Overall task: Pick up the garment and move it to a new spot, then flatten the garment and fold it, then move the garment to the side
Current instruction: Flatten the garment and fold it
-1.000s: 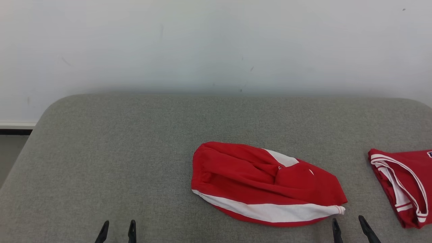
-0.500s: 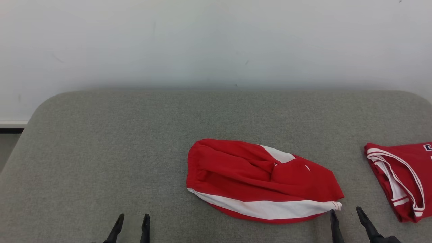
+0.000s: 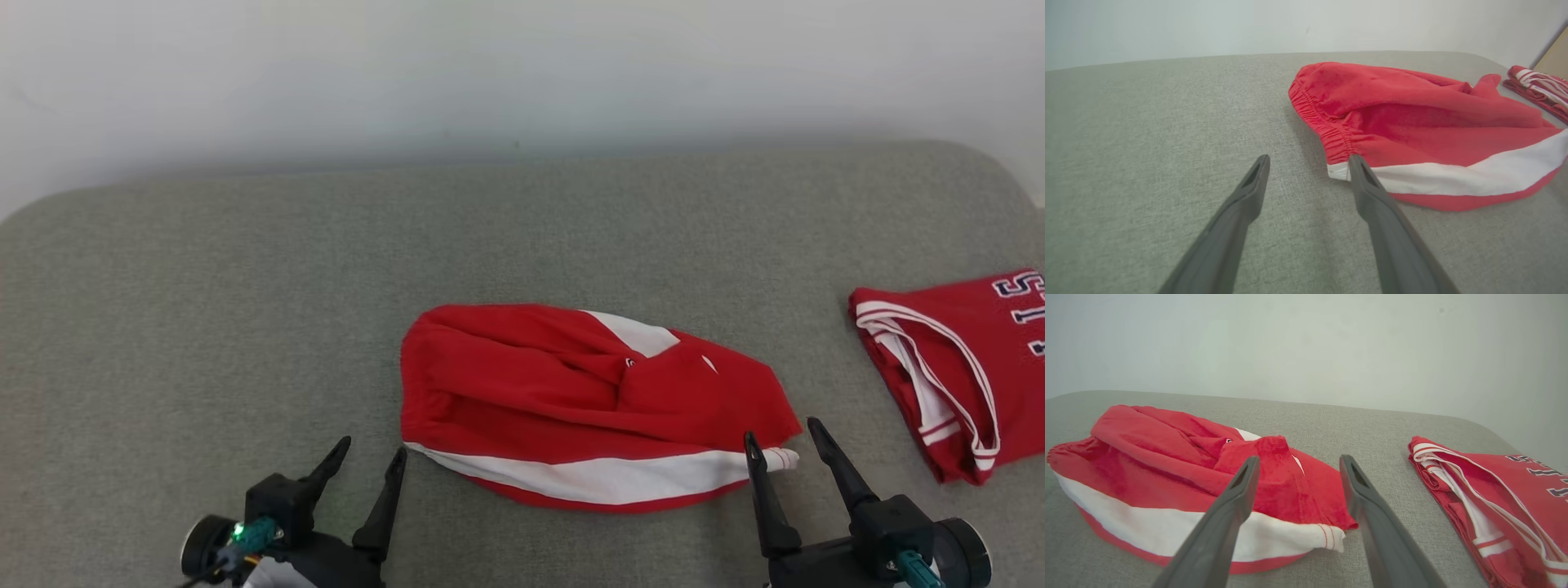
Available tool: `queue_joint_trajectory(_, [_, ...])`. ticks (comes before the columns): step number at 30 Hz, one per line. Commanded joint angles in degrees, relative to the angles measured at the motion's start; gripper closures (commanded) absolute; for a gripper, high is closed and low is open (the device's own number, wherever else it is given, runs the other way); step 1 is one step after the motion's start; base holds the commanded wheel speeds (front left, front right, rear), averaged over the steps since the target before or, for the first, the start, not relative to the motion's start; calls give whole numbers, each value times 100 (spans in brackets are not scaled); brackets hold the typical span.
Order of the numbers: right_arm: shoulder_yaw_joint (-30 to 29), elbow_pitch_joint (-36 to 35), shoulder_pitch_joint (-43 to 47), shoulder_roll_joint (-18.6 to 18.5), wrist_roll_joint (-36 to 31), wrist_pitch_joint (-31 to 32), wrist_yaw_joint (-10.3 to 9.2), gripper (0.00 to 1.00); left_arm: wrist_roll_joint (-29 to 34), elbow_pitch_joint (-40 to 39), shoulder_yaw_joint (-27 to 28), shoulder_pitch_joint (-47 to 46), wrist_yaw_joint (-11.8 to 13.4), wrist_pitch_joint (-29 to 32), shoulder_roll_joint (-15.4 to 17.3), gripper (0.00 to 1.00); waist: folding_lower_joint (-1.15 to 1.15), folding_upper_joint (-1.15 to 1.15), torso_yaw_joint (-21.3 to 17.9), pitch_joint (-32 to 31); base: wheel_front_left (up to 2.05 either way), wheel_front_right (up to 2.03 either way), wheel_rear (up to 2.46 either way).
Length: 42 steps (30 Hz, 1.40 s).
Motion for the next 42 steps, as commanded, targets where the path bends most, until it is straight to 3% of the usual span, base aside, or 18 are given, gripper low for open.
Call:
queue_joint_trajectory(1, [0,10,-49,-7,4,-28,-16,0,-93,56,-95,-124,12,-9,64,0,-1,0,-263,277,0,0,0])
queue_joint_trajectory(8, [-52,53,-103,-5,35,-96,-16,0,-676,401,-904,-582,12,-15,415,0,-1,0,-463,487,0,0,0])
queue_joint_trajectory(23, [-45,107,-176,-4,17,-164,-16,0,-1024,-3,-1659,-896,12,-20,902,2,-1,0,-486,578,0,0,0])
queue_joint_trajectory(24, [-50,107,-169,-4,8,-159,-16,0,-1043,-8,-1680,-906,12,-20,918,9,-1,0,-486,572,0,0,0])
queue_joint_trajectory(25, [-52,103,-162,-4,0,-154,-16,0,-1058,-11,-1693,-915,12,-20,934,26,-1,0,-487,563,0,0,0])
queue_joint_trajectory(27, [-60,106,-143,-4,-7,-143,-16,0,-1094,-23,-1730,-903,12,-21,967,50,-1,0,-488,544,0,0,0])
queue_joint_trajectory(30, [-57,116,-116,-4,-13,-132,-16,0,-1177,-40,-1859,-848,12,-21,1005,65,-1,0,-489,510,0,0,0])
queue_joint_trajectory(32, [-45,116,-109,-4,-12,-124,-16,0,-1230,-53,-1913,-836,12,-21,1029,90,-1,0,-485,489,0,0,0])
queue_joint_trajectory(33, [-36,111,-108,-4,-12,-119,-16,0,-1251,-61,-1935,-836,12,-21,1038,98,-1,0,-481,481,0,0,0])
queue_joint_trajectory(38, [-17,79,-108,-46,2,-50,-16,0,-1274,-116,-2026,-808,12,-21,1037,100,-1,0,-452,456,0,0,0])
queue_joint_trajectory(42, [-74,172,-127,-110,75,376,-16,0,-1197,-161,-1981,-732,12,-21,1008,100,-1,0,-426,470,0,0,0])
